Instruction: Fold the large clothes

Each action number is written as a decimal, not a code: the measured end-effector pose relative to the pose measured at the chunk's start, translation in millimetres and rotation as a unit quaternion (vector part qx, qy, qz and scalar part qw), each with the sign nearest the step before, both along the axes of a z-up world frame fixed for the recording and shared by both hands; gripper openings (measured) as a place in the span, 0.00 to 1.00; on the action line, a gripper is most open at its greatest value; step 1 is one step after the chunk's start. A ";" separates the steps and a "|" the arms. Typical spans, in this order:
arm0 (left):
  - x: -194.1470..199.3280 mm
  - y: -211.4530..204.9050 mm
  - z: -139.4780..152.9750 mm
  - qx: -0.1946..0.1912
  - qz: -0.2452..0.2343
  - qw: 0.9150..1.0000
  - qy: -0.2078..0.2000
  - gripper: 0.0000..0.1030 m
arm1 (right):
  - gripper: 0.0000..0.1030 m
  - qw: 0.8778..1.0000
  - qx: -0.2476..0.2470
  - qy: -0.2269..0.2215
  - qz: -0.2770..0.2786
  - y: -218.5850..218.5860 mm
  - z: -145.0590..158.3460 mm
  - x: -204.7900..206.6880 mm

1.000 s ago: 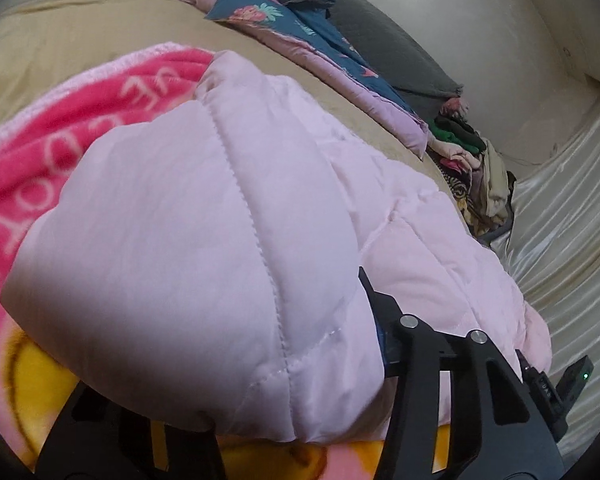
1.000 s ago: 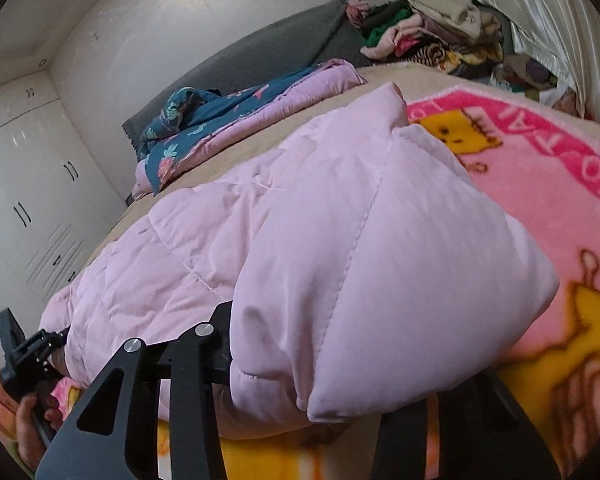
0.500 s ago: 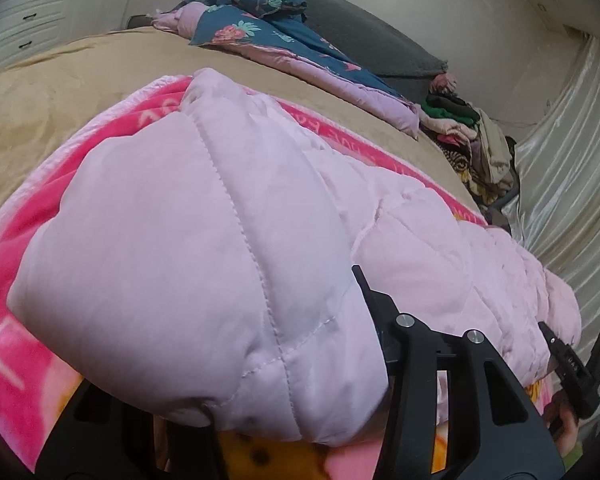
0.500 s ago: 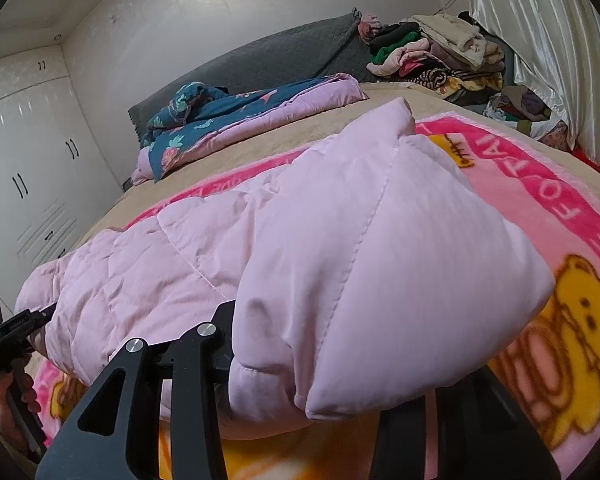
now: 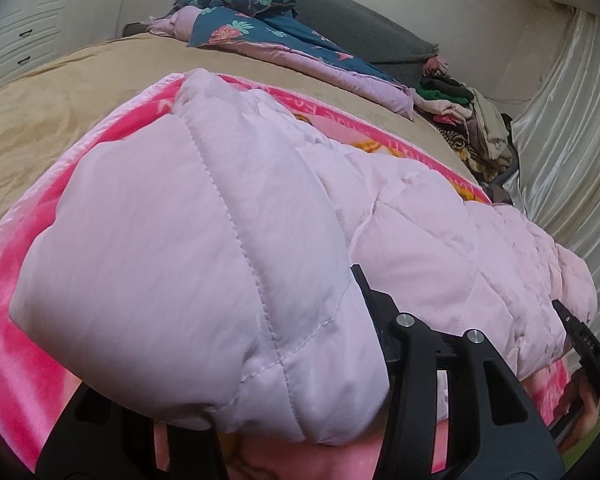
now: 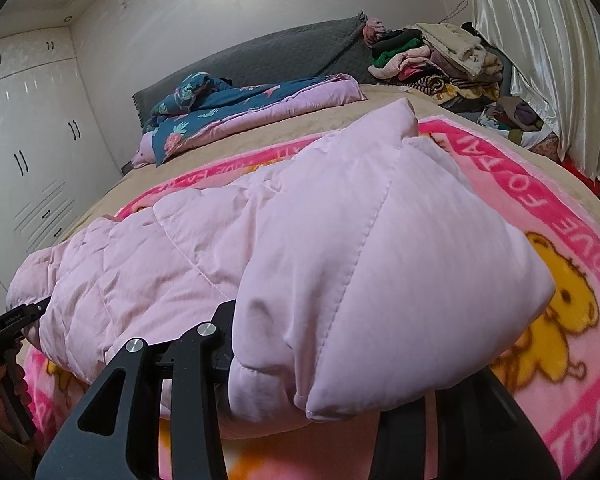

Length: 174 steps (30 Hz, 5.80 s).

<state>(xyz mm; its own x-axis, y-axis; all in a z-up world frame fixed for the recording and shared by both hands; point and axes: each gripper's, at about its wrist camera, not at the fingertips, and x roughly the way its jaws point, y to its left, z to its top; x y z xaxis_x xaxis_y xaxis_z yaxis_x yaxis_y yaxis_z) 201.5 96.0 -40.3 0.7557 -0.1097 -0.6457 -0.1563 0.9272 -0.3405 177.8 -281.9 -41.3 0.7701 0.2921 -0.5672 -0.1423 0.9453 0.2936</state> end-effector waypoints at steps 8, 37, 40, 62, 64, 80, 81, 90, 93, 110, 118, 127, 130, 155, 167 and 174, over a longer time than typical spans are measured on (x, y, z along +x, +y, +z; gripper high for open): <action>-24.3 -3.3 -1.5 0.013 -0.012 1.000 0.007 0.38 | 0.36 1.000 0.000 0.008 -0.001 -3.6 -1.8 -32.9; -98.4 -25.8 1.7 0.068 -0.007 0.996 0.051 0.91 | 0.96 0.996 -0.042 0.071 -0.041 -25.4 -9.5 -130.4; -109.3 -36.2 4.9 0.085 -0.020 0.995 0.052 0.91 | 0.96 0.995 -0.064 0.059 -0.041 -25.1 -3.2 -145.7; -174.9 -105.4 39.7 0.116 -0.073 0.990 -0.026 0.91 | 0.96 0.992 -0.113 -0.049 0.004 38.3 47.9 -233.4; -178.6 -108.8 39.3 0.117 -0.074 0.990 -0.030 0.91 | 0.96 0.992 -0.113 -0.053 0.007 45.1 45.2 -239.6; -177.1 -106.4 30.5 0.124 -0.067 0.990 -0.011 0.91 | 0.96 0.993 -0.111 -0.028 0.031 66.1 31.0 -233.5; -177.2 -106.0 30.7 0.123 -0.067 0.990 -0.011 0.91 | 0.96 0.993 -0.110 -0.027 0.031 65.9 30.4 -233.1; -177.6 -105.3 32.3 0.122 -0.067 0.990 -0.013 0.91 | 0.96 0.993 -0.108 -0.026 0.029 63.0 30.4 -233.5; -177.8 -105.4 32.6 0.121 -0.065 0.990 -0.013 0.91 | 0.96 0.993 -0.109 -0.027 0.029 63.3 30.5 -233.5; -178.9 -106.0 37.8 0.124 -0.060 0.990 -0.015 0.91 | 0.96 0.993 -0.109 -0.029 0.030 66.5 32.1 -232.9; -179.6 -103.9 39.8 0.129 -0.056 0.990 -0.014 0.91 | 0.96 0.993 -0.110 -0.033 0.032 67.6 33.3 -233.6; -180.6 -103.4 40.3 0.130 -0.055 0.990 -0.015 0.91 | 0.96 0.993 -0.108 -0.031 0.031 67.3 33.8 -234.2; -181.0 -103.2 40.2 0.131 -0.054 0.990 -0.015 0.91 | 0.96 0.993 -0.109 -0.031 0.030 68.7 34.3 -234.7; -180.4 -95.4 35.4 0.108 -0.056 0.992 -0.011 0.91 | 0.96 0.993 -0.116 -0.032 0.004 54.6 37.0 -234.1; -167.6 -75.5 23.5 0.103 -0.007 0.995 0.011 0.91 | 0.96 0.985 -0.088 0.004 -0.148 -47.5 15.3 -220.2; -149.2 -29.0 14.4 0.081 0.043 0.995 0.037 0.91 | 0.96 0.944 -0.070 0.072 -0.314 -178.1 -25.5 -220.8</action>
<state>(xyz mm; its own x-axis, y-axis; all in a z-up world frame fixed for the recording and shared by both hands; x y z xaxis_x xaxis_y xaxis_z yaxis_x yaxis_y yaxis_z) 52.3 66.9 -25.8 0.7069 0.0640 -0.7044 -0.2571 0.9511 -0.1715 -43.1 -460.0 -66.8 0.6781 -0.2819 -0.6787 0.4913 0.8607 0.1334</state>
